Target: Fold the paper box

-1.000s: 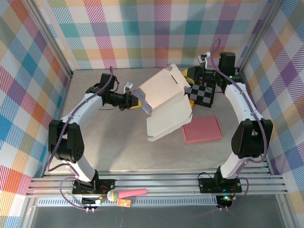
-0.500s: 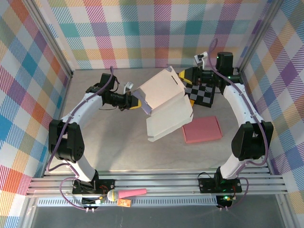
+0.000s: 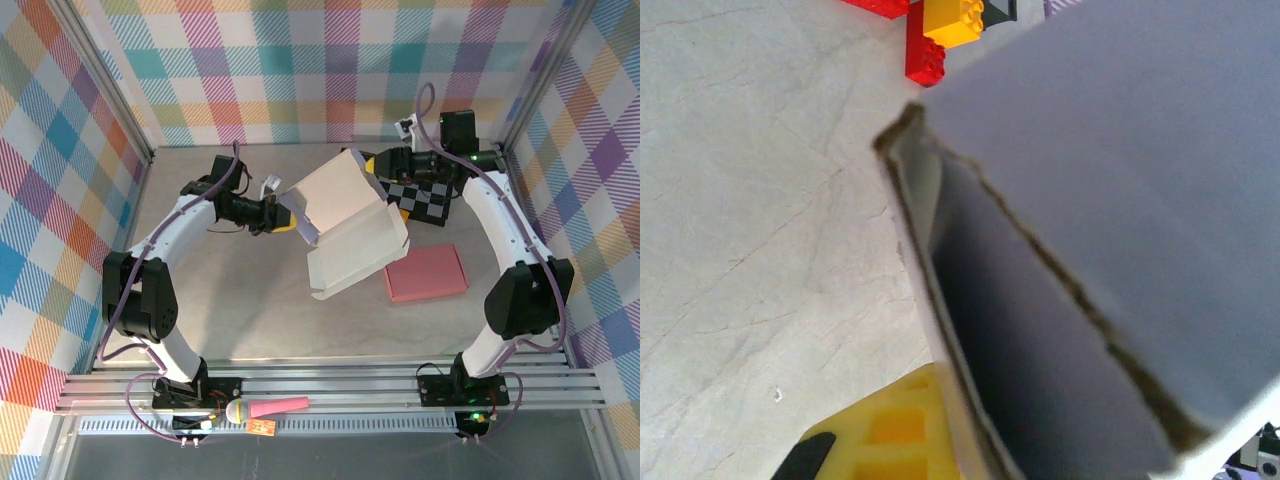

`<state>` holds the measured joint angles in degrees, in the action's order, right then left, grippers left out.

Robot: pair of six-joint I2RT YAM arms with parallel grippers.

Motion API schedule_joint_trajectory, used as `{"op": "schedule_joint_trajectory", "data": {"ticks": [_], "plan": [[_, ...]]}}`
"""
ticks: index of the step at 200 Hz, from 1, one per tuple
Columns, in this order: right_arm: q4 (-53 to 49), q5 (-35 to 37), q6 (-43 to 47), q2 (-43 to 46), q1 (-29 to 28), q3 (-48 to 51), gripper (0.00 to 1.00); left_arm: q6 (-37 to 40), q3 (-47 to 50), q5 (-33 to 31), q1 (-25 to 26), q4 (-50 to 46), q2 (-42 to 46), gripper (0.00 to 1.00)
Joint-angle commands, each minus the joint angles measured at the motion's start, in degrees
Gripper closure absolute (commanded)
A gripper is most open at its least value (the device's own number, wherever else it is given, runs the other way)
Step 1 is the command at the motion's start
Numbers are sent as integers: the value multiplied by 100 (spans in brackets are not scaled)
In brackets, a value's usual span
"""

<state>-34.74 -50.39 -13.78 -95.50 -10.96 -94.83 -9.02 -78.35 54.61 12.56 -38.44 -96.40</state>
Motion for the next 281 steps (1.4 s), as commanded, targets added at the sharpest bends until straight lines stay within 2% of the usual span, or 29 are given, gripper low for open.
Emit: {"op": "schedule_joint_trajectory", "data": {"ticks": [1, 43, 95, 130, 169, 185, 194, 208, 230, 253, 281], "plan": [[-576, 707, 708, 154, -178, -287, 53, 229, -275, 265, -47, -211, -27, 100], [-836, 1423, 1094, 146, -405, -433, 49, 337, -312, 238, -27, -338, -1, 100], [-1122, 3072, 1677, 95, -880, -646, 50, 427, -336, 204, -8, -454, 20, 100], [-1219, 3519, 1747, -86, -1039, -851, 61, 445, -364, 177, 10, -489, -8, 100], [-1307, 4658, 1788, -244, -1444, -889, 81, 462, -396, 121, 62, -525, -28, 100], [-1251, 4995, 1765, -244, -1539, -786, 84, 471, -400, 103, 80, -533, -26, 100], [-1189, 5083, 1740, -210, -1539, -708, 82, 471, -390, 100, 80, -539, -30, 100], [-1140, 5201, 1760, -181, -1541, -660, 68, 480, -388, 105, 89, -540, -37, 100], [-1180, 5220, 1850, -212, -1532, -725, 58, 497, -407, 105, 89, -560, -28, 100], [-1271, 5089, 1888, -329, -1505, -856, 59, 497, -408, 107, 98, -569, -37, 100], [-1323, 5004, 1862, -399, -1488, -995, 77, 497, -414, 96, 98, -577, -28, 100]]}}
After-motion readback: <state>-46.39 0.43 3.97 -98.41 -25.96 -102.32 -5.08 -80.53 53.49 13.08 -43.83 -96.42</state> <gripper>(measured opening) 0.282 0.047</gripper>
